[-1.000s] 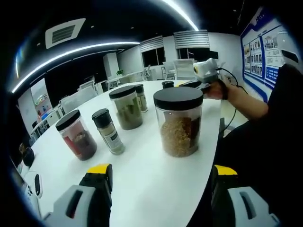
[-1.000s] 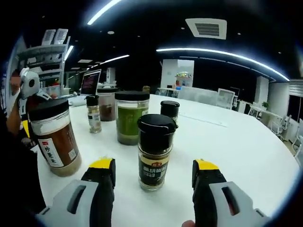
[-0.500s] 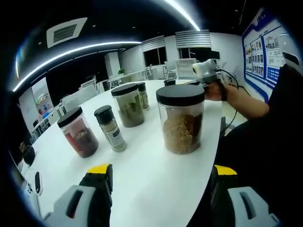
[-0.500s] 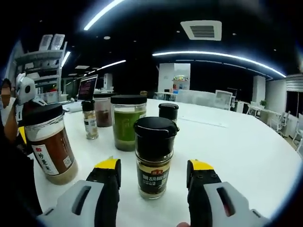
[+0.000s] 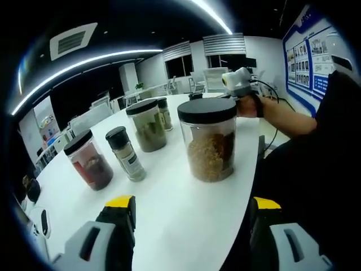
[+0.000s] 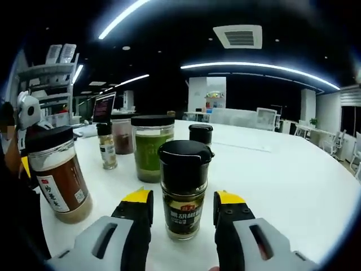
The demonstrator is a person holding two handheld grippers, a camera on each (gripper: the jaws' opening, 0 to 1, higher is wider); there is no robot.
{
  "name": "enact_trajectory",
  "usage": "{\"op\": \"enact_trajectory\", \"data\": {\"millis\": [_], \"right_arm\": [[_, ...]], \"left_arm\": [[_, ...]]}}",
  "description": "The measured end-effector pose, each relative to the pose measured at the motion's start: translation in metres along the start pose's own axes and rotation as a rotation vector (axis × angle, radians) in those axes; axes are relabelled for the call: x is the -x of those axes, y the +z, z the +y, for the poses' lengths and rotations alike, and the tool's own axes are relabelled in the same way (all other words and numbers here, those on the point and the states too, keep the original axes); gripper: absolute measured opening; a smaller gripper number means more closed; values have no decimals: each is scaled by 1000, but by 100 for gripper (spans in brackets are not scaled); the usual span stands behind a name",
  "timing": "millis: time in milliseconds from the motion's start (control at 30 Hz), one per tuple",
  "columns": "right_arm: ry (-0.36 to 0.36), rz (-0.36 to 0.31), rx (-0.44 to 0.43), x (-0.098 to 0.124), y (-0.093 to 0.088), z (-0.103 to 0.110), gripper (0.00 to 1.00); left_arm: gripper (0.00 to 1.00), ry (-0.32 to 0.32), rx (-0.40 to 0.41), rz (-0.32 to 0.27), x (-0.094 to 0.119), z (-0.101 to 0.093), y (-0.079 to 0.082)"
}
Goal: Pick up the mixed condiments and ingredients on the table and sort them into separate groups
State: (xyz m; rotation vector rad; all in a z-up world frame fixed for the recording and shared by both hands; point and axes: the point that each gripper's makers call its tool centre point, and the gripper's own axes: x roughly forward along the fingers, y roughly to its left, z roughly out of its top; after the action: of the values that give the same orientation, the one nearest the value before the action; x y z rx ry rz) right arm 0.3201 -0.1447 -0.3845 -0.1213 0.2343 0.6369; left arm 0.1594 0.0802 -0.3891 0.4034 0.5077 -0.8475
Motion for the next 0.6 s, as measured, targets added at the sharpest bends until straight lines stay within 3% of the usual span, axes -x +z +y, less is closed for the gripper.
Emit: {"op": "enact_trajectory", "data": {"millis": [600], "right_arm": [[-1, -2, -8, -4, -3, -2, 31]], "left_arm": [[83, 1, 14, -16, 1, 1, 3]]}}
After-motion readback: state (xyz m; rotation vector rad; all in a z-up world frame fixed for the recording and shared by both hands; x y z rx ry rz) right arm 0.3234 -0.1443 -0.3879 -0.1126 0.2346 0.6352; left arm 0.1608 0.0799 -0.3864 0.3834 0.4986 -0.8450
